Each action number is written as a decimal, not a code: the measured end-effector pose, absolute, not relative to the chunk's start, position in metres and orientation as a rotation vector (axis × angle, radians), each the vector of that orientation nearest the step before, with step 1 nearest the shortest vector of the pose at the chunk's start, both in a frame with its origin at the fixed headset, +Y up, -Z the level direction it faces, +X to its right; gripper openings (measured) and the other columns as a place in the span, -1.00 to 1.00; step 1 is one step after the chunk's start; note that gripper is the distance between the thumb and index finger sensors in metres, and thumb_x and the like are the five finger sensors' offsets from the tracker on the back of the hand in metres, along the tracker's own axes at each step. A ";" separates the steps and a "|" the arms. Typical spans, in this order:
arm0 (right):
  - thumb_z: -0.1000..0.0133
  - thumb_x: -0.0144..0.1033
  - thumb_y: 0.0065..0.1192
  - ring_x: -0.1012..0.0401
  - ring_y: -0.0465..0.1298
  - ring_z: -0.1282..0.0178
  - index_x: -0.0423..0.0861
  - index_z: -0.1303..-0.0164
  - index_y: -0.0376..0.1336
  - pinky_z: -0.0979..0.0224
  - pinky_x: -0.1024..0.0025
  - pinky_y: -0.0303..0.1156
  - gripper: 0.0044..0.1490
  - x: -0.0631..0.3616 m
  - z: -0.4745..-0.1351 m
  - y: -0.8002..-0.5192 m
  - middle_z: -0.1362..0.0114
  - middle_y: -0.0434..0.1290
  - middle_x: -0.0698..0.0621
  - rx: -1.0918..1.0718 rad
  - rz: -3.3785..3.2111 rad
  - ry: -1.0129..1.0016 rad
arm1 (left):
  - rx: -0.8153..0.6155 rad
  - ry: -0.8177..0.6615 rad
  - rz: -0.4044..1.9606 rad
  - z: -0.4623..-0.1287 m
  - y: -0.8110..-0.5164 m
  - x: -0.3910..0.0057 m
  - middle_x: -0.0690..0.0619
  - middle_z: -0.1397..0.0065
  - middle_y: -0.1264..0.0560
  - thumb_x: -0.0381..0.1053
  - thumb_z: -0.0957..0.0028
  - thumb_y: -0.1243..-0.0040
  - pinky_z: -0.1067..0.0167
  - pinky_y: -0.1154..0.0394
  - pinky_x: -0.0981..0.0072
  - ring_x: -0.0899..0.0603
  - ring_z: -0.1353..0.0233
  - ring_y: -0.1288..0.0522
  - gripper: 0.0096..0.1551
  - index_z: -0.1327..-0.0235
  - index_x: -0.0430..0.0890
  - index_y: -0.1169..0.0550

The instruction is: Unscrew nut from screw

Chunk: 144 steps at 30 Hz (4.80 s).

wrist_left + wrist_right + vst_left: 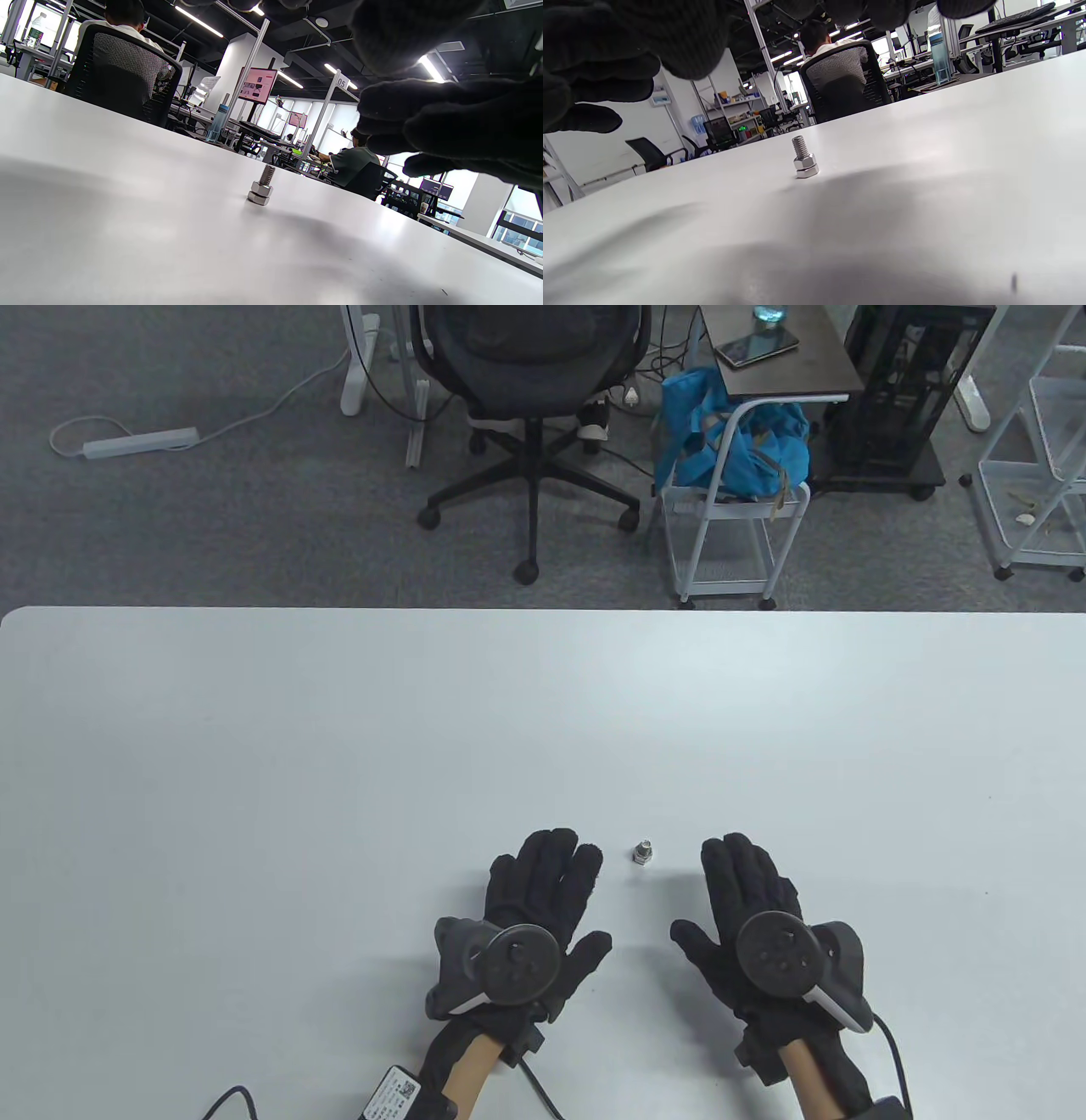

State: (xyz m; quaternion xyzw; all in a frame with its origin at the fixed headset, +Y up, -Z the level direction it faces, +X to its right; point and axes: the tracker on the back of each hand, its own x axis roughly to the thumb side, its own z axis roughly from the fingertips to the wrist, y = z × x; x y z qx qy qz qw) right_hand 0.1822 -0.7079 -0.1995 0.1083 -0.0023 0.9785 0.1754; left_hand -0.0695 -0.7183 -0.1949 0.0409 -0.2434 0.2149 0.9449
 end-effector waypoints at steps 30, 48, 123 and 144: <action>-0.07 0.01 0.42 -0.11 0.54 -0.12 -0.15 -0.48 0.23 -0.38 -0.26 0.38 -0.16 0.112 -0.314 -0.761 -0.27 0.50 -0.14 0.259 3.052 0.341 | 0.073 -0.457 0.456 -0.197 -0.718 -0.076 -0.19 -0.80 0.06 0.28 -0.05 -0.23 -0.47 0.04 -0.52 -0.40 -0.73 0.04 0.09 -0.73 0.07 0.03; -0.10 -0.13 0.38 -0.05 0.57 -0.05 -0.14 -0.37 0.29 -0.35 -0.23 0.43 -0.33 0.127 -0.261 -0.710 -0.19 0.53 -0.13 0.323 2.842 -0.102 | 0.090 -0.468 0.397 -0.195 -0.719 -0.068 -0.23 -0.78 0.00 0.28 -0.08 -0.18 -0.46 0.00 -0.51 -0.43 -0.72 -0.01 0.00 -0.72 0.04 -0.07; -0.16 -0.16 0.30 -0.06 0.55 -0.10 -0.13 -0.40 0.28 -0.33 -0.22 0.42 -0.38 0.149 -0.177 -0.723 -0.21 0.51 -0.12 0.298 1.885 -0.132 | -0.134 -0.279 1.491 -0.195 -0.746 -0.072 -0.16 -0.22 -0.61 0.05 -0.03 -0.35 -0.16 -0.56 -0.24 -0.17 -0.04 -0.66 -0.45 -0.28 -0.03 -0.52; -0.16 -0.10 0.28 -0.02 0.61 0.02 -0.20 -0.37 0.30 -0.27 -0.18 0.49 -0.35 0.148 -0.180 -0.730 -0.09 0.58 -0.08 0.251 1.868 -0.110 | -0.119 -0.268 1.477 -0.196 -0.750 -0.073 -0.16 -0.23 -0.59 0.06 -0.04 -0.35 -0.17 -0.54 -0.25 -0.18 -0.05 -0.65 -0.46 -0.29 -0.02 -0.52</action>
